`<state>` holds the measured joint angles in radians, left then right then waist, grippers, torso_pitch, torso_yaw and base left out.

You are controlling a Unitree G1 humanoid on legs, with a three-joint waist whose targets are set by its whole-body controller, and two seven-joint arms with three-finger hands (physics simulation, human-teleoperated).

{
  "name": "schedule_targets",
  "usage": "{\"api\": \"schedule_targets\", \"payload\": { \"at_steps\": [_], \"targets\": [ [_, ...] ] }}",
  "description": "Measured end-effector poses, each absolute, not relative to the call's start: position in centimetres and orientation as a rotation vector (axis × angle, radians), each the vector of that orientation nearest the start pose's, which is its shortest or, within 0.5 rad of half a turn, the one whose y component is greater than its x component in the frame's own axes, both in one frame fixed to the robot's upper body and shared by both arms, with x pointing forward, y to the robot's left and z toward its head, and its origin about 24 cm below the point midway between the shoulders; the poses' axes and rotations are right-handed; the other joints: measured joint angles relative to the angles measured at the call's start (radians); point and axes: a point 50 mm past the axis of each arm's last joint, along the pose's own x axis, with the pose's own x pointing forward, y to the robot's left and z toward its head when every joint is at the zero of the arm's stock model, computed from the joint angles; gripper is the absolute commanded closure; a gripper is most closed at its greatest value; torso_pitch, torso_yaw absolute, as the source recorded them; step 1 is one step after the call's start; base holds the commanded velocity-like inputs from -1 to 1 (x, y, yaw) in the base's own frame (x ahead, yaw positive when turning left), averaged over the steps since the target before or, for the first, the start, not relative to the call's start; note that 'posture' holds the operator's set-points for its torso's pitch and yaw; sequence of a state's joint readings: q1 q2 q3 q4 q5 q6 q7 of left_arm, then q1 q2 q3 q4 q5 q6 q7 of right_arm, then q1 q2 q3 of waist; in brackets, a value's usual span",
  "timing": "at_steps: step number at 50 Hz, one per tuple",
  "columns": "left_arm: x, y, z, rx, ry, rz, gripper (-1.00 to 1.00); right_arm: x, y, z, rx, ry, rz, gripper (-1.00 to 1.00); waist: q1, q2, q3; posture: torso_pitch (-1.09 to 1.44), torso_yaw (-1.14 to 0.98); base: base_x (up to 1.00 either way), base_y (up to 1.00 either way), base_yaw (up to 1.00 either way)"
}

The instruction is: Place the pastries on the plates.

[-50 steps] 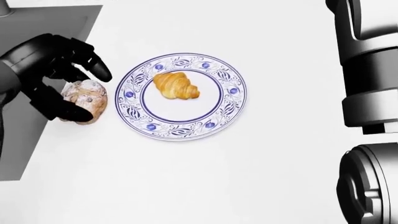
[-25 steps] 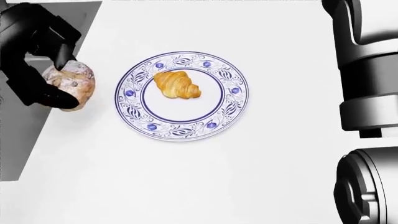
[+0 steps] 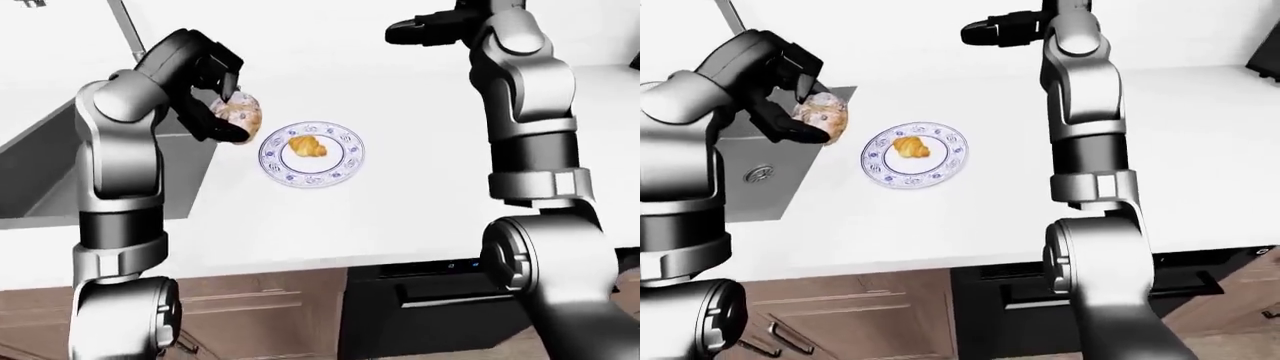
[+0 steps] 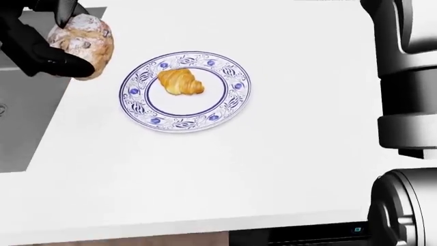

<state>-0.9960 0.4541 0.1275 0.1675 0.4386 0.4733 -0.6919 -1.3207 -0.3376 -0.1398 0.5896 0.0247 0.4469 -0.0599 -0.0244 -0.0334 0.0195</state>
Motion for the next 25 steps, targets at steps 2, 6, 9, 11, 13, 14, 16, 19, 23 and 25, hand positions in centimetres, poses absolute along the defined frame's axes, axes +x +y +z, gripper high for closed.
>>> {"api": "schedule_targets", "payload": {
  "at_steps": [2,6,9,11,13,14,16,19,23,25],
  "targets": [
    [35.8,19.9,29.7,0.721,-0.161,-0.206,1.00,39.5,-16.3,34.0,-0.140,-0.322,-0.096,-1.00,0.010,0.006,-0.001,0.00,0.00,-0.72,0.00,0.00],
    [35.8,20.1,30.2,0.651,-0.206,-0.172,1.00,38.9,-15.3,34.3,-0.139,-0.352,-0.060,-1.00,0.023,0.022,0.010,0.00,0.00,-0.61,0.00,0.00],
    [35.6,20.4,30.6,0.595,-0.245,-0.127,1.00,38.3,-14.9,34.0,-0.129,-0.363,-0.032,-1.00,0.009,0.061,0.060,0.00,0.00,0.00,0.00,0.00],
    [35.2,20.8,30.8,0.568,-0.270,-0.094,1.00,37.7,-14.5,34.1,-0.120,-0.379,-0.016,-1.00,-0.006,0.105,0.070,0.00,0.00,0.00,0.00,0.00],
    [34.9,21.3,30.6,0.526,-0.285,-0.066,1.00,36.8,-13.9,34.0,-0.111,-0.403,0.004,-1.00,0.009,0.116,0.068,0.00,0.00,0.00,0.00,0.00],
    [34.9,21.5,30.4,0.505,-0.280,-0.056,1.00,36.6,-13.6,33.9,-0.110,-0.401,0.016,-1.00,0.014,0.114,0.055,0.00,0.00,0.00,0.00,0.00],
    [35.0,21.7,30.4,0.483,-0.274,-0.040,1.00,36.3,-13.2,33.9,-0.097,-0.392,0.034,-1.00,0.012,0.114,0.035,0.00,0.00,0.00,0.00,0.00],
    [34.6,21.4,30.8,0.451,-0.313,-0.025,1.00,35.2,-12.8,34.3,-0.080,-0.418,0.052,-1.00,0.012,0.105,0.030,0.00,0.00,0.00,0.00,0.00],
    [34.2,20.8,30.8,0.412,-0.360,-0.015,1.00,33.3,-12.1,34.1,-0.062,-0.474,0.083,-1.00,0.016,0.074,0.043,0.00,0.00,0.00,0.00,0.00],
    [33.9,20.7,30.4,0.388,-0.372,-0.006,1.00,32.8,-11.9,33.6,-0.035,-0.483,0.102,-1.00,0.019,0.063,0.053,0.00,0.00,0.00,0.00,0.00]
  ]
}}
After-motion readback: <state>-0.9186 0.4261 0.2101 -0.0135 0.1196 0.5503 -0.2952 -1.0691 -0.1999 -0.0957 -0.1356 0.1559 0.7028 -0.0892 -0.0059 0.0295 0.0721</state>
